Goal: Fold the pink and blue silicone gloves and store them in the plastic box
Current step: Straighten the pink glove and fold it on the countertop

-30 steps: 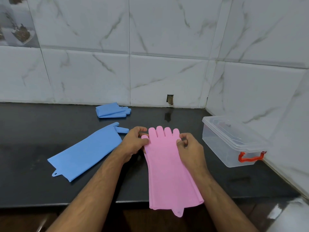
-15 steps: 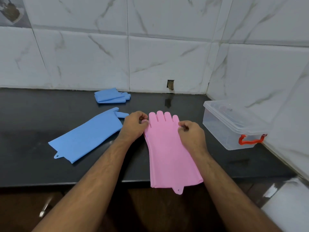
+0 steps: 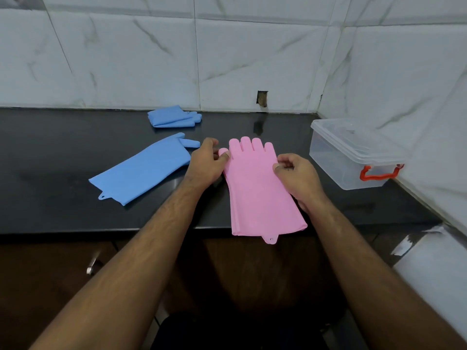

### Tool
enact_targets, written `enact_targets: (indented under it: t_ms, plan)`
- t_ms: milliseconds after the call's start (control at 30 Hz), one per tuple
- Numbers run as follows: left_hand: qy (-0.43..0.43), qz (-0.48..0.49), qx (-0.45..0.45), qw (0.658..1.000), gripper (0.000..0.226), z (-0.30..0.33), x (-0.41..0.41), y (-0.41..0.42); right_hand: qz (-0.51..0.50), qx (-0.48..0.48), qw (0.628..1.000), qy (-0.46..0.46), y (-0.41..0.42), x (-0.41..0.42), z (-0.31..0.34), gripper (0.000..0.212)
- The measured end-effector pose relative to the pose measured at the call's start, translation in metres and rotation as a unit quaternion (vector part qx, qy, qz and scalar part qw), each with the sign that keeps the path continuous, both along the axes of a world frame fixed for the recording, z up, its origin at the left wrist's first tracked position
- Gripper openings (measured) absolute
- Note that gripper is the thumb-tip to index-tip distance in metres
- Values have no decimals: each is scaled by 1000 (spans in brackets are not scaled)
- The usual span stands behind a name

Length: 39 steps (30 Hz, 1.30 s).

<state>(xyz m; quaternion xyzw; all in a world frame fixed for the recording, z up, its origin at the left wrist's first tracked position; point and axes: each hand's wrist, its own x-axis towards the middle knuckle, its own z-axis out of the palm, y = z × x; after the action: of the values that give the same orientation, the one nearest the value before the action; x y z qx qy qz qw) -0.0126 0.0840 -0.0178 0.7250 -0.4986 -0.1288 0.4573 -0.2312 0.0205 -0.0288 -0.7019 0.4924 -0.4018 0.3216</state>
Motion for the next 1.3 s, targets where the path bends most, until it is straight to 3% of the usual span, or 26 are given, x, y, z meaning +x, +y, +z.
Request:
enact_targets:
  t_ms: [167,533,767,1300]
  plan:
    - [16,-4,-20,1000,57,0,-11,14,-13,0,999,-36,10,-10,-2,20]
    - [145,30,-13,989,52,-7,-9,18,-2,-10,1000,-25,10,-11,-1,20]
    - [100,68,-59,991,36,-8,-9,10,-10,-22,1000,-6,8,-8,-1,16]
    - [39,72,-49,995,30,-10,-8,4,5,-5,1000,4,7,-6,-1,25]
